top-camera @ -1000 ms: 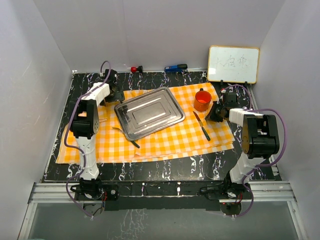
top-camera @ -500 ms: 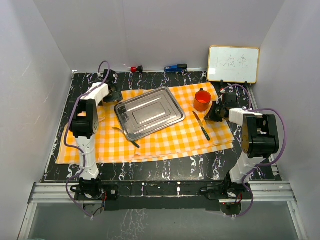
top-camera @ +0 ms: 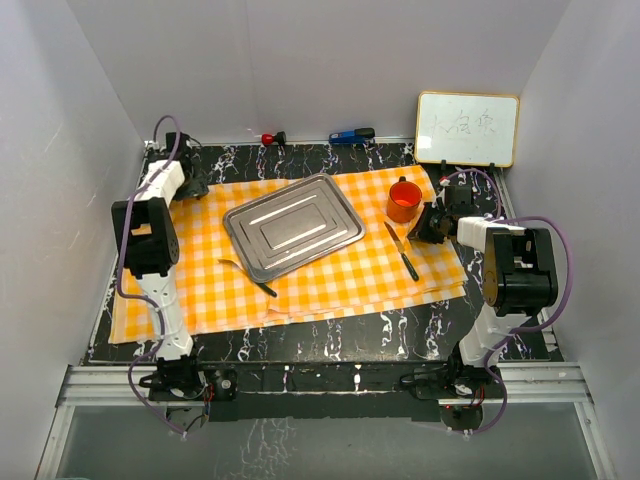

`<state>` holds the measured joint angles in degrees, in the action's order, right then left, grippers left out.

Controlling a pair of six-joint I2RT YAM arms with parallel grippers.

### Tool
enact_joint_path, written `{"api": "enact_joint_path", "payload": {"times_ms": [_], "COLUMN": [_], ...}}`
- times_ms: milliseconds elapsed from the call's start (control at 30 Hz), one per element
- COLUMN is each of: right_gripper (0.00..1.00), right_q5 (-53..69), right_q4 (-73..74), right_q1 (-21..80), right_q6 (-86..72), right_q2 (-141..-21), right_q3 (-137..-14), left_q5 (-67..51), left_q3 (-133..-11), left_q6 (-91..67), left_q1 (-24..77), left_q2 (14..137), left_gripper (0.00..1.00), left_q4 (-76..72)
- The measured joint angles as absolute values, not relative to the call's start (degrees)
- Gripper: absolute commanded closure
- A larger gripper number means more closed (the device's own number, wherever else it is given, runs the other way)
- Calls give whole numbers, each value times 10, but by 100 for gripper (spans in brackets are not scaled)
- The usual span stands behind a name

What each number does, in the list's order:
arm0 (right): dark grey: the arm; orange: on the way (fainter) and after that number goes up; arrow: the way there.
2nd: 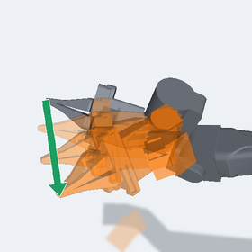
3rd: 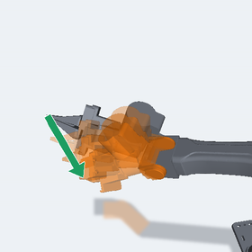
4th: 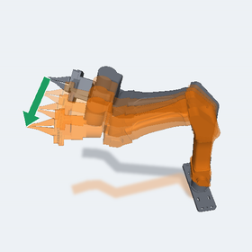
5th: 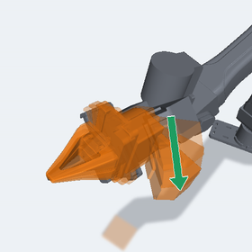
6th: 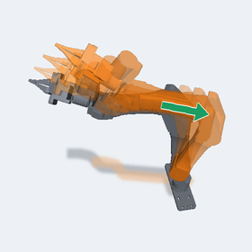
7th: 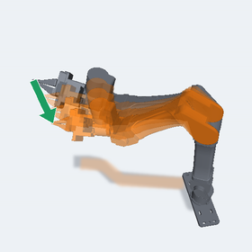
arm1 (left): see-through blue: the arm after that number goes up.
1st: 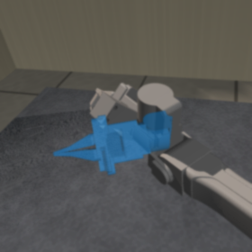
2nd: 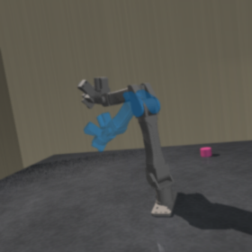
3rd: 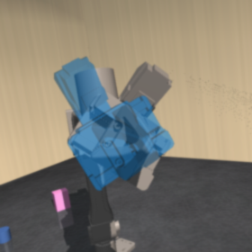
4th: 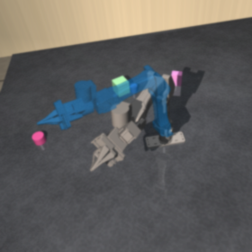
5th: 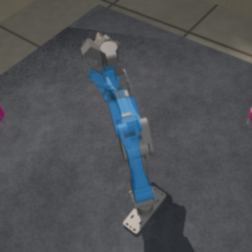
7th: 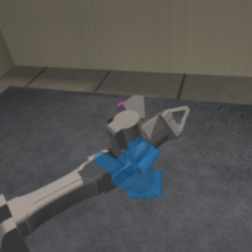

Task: Set the dinner table for one person
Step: Adjust the napkin at the center of the board.

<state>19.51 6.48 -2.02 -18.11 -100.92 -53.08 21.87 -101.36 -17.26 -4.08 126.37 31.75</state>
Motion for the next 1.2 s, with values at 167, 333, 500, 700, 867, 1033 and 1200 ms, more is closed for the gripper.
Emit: {"api": "enact_joint_path", "payload": {"times_ms": [167,333,500,700,867,1033,1200], "right_gripper": [100,100,100,100,100,100,100], "right_q5": [197,202,205,205,205,201,198], "right_q4": [62,58,57,58,60,81,105], "right_q1": [-20,-20,-20,-20,-20,-18,-16], "right_q6": [-181,-181,-181,-181,-182,-181,-181], "right_q2": [-1010,-1013,-1014,-1014,-1014,-1018,-1024], "right_q3": [-531,-531,-531,-531,-534,-548,-572], "left_q5": [225,228,223,176,180,195,204], "left_q3": [-1102,-1214,-1272,-1179,-1078,-994,-925], "left_q6": [-150,-131,-124,-146,-178,-212,-239], "left_q1": [-57,-58,-57,-51,-22,18,25], "left_q2": [1264,1279,1298,1267,1220,1174,1148], "left_gripper": [6,6,6,7,9,10,10], "left_q4": [334,350,366,380,404,422,423]}}
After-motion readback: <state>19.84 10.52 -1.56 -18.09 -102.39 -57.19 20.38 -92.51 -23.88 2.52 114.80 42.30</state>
